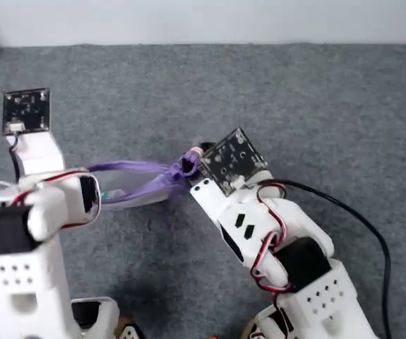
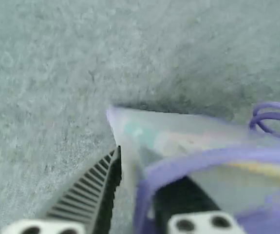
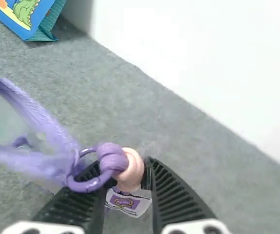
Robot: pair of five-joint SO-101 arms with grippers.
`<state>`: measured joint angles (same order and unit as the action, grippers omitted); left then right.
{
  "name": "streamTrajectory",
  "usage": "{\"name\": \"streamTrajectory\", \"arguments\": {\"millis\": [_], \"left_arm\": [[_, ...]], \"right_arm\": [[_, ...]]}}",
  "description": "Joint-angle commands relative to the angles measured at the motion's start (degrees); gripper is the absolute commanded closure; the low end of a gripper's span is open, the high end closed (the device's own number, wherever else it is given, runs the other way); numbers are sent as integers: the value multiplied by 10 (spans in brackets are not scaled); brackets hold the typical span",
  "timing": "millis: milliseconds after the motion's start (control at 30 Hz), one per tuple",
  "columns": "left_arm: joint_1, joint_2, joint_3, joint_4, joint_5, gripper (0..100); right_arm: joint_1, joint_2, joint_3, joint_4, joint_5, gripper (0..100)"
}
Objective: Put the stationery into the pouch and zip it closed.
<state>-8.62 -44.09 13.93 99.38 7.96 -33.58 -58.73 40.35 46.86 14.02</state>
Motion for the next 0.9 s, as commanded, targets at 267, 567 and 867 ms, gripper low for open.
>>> {"name": "streamTrajectory", "arguments": {"millis": [267,567,867], "left_arm": [[9,-150,-32,1,8,760],[8,-251,-48,3,22,732],[58,-269,-53,11,24,740]], "right_arm": [[22,-29,-78,-65,29,991],[20,-29,-90,-68,67,991],[21,-13,-106,-132,68,991]]}}
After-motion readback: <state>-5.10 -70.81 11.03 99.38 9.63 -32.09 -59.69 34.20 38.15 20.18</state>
